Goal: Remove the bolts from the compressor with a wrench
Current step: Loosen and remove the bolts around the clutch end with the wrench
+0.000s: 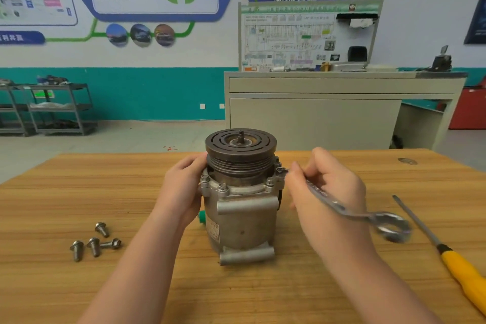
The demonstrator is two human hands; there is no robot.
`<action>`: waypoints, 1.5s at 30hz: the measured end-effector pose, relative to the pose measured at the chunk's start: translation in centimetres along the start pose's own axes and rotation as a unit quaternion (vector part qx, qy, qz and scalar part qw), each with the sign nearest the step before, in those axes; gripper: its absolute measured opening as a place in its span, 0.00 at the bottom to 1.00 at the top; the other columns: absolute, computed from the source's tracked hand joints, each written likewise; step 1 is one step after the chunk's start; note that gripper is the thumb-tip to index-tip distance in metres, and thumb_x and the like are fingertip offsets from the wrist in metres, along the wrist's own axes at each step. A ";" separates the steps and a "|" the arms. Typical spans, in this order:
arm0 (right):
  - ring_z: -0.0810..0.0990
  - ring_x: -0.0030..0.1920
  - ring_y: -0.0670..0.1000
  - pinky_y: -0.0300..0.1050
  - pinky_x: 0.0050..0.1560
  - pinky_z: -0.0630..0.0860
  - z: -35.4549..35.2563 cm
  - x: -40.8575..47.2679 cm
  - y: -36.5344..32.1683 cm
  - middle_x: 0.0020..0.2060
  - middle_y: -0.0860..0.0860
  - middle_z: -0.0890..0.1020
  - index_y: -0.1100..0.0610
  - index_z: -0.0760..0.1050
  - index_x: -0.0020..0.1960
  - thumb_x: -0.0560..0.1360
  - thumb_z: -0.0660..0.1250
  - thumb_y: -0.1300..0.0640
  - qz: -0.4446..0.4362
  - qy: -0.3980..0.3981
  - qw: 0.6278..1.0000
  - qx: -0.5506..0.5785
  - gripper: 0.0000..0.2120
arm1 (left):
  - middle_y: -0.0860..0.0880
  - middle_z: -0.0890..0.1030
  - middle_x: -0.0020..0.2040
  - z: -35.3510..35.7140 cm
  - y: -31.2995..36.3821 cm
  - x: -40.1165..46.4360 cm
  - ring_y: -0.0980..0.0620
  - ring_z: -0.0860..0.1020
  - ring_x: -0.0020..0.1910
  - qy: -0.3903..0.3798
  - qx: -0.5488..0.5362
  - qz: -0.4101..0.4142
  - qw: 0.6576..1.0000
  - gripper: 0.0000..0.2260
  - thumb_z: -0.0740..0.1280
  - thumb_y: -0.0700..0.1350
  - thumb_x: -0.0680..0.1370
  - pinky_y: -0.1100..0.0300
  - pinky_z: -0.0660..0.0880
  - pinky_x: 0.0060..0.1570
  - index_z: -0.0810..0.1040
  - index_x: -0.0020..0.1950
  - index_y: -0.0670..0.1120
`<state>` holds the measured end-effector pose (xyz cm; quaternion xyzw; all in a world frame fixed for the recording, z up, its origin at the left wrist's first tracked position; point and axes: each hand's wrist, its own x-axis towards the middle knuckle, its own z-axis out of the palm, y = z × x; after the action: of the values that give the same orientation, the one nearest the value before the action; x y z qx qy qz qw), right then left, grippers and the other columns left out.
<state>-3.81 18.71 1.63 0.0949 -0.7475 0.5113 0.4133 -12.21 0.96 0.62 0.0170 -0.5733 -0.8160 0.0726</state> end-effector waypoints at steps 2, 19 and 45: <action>0.75 0.24 0.46 0.33 0.23 0.69 -1.9 1.3 1.3 0.26 0.56 0.78 0.53 0.67 0.29 0.75 0.68 0.64 0.096 -0.042 0.984 0.142 0.19 | 0.39 0.84 0.50 0.3 -0.3 0.1 0.43 0.81 0.49 0.010 -0.024 -0.001 1.000 0.10 0.67 0.39 0.78 0.48 0.78 0.51 0.80 0.56 0.37; 0.75 0.23 0.48 0.39 0.26 0.72 -1.6 0.4 1.6 0.24 0.56 0.77 0.55 0.68 0.30 0.76 0.68 0.60 0.014 0.018 0.993 0.116 0.18 | 0.38 0.83 0.55 0.7 -1.6 -0.3 0.41 0.80 0.58 0.006 -0.049 0.046 0.998 0.13 0.61 0.42 0.82 0.45 0.75 0.59 0.79 0.61 0.38; 0.67 0.20 0.43 0.32 0.18 0.62 -2.7 6.0 4.2 0.24 0.53 0.74 0.59 0.70 0.36 0.67 0.70 0.64 0.397 -0.115 0.837 0.359 0.09 | 0.55 0.82 0.53 1.4 -2.6 -1.3 0.62 0.79 0.53 0.083 0.033 0.155 0.984 0.13 0.58 0.46 0.83 0.72 0.74 0.45 0.79 0.62 0.48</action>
<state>-8.59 24.56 3.38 -0.0099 -0.5270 0.8495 0.0231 -11.38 3.34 -1.40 -0.0023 -0.5879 -0.7710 0.2448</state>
